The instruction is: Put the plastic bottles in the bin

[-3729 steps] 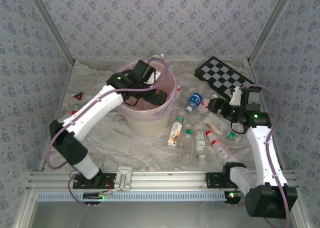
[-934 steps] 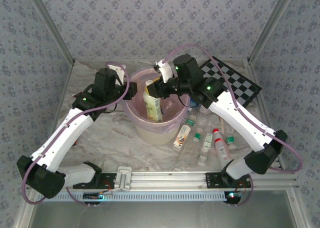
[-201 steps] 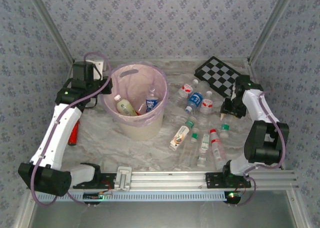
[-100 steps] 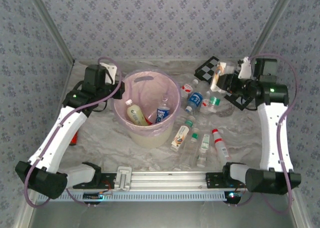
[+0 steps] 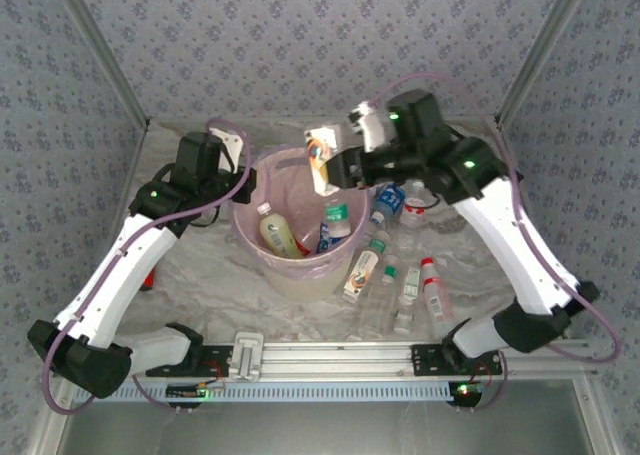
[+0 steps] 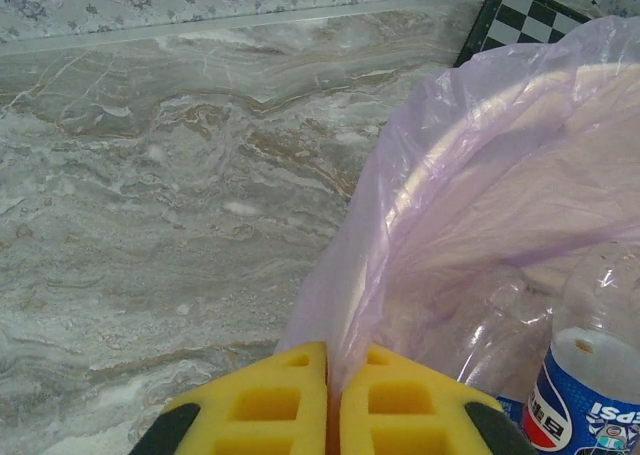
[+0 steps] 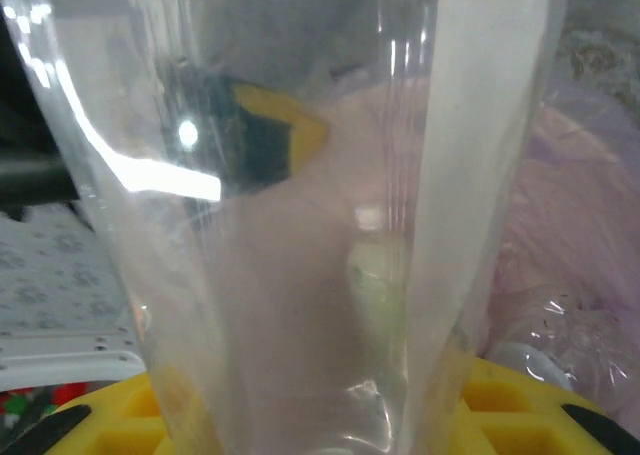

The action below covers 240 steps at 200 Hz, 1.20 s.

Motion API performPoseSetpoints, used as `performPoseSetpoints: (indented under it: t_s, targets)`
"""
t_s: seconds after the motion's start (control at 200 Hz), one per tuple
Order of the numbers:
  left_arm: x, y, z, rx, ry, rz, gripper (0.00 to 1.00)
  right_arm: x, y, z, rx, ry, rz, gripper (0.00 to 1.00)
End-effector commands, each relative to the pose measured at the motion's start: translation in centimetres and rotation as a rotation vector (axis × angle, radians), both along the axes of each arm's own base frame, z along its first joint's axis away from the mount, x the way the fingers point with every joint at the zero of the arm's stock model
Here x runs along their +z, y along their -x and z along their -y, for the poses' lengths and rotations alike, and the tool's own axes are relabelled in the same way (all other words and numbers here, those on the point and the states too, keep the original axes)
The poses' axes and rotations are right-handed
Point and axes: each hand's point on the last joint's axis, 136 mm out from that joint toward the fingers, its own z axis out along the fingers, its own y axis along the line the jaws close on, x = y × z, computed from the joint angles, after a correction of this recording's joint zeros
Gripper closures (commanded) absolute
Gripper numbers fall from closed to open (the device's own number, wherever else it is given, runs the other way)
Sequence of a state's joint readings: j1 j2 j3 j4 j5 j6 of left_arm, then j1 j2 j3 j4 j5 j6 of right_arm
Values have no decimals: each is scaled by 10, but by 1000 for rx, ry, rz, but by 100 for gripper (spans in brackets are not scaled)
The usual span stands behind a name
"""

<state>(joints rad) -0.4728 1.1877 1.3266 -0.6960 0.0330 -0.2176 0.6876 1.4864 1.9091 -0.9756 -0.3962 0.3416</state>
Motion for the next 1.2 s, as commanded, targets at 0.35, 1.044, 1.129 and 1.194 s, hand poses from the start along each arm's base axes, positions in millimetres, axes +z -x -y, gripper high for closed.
performPoseSetpoints:
  t_s: [0.35, 1.044, 1.129, 1.194]
  targets:
    - [33, -3, 8, -4, 36, 83, 100, -141, -43, -20, -143, 548, -74, 64]
    - [25, -6, 1, 21, 0, 81, 100, -199, -50, -47, -114, 609, -90, 37]
    - [25, -6, 1, 24, -4, 82, 100, -173, -49, -44, -110, 578, -51, 29]
    - [24, -7, 0, 31, -10, 79, 100, -155, -46, -43, -102, 549, -28, 24]
